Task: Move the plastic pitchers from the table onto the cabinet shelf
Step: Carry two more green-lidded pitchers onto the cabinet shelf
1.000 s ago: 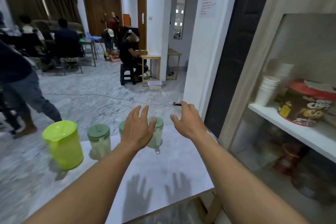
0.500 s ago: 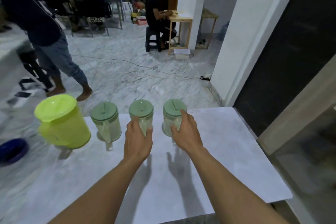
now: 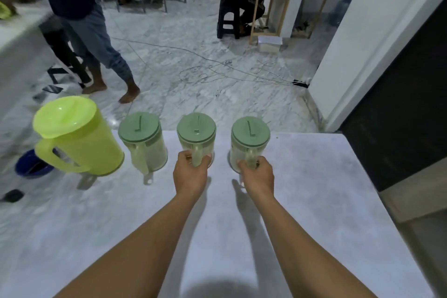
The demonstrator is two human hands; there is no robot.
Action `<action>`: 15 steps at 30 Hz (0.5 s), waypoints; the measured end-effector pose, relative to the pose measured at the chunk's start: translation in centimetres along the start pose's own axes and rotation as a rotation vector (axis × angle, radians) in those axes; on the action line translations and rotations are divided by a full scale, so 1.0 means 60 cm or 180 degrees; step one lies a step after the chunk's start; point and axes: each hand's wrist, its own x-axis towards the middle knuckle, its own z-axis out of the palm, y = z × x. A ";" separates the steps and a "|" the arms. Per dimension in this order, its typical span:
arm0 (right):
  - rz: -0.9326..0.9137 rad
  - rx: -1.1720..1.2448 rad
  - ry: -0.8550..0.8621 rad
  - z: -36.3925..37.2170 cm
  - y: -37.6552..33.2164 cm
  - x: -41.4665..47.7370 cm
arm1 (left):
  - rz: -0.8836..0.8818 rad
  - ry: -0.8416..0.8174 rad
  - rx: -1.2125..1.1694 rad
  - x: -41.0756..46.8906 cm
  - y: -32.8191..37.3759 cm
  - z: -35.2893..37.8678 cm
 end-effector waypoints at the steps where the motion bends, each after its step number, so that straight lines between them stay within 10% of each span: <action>1: -0.0004 0.0001 -0.0062 0.003 0.002 0.006 | -0.0016 -0.0047 0.0027 0.004 0.001 0.006; 15: -0.0236 0.0024 0.0208 -0.012 -0.028 0.015 | 0.0667 0.0104 0.0258 0.019 0.052 0.017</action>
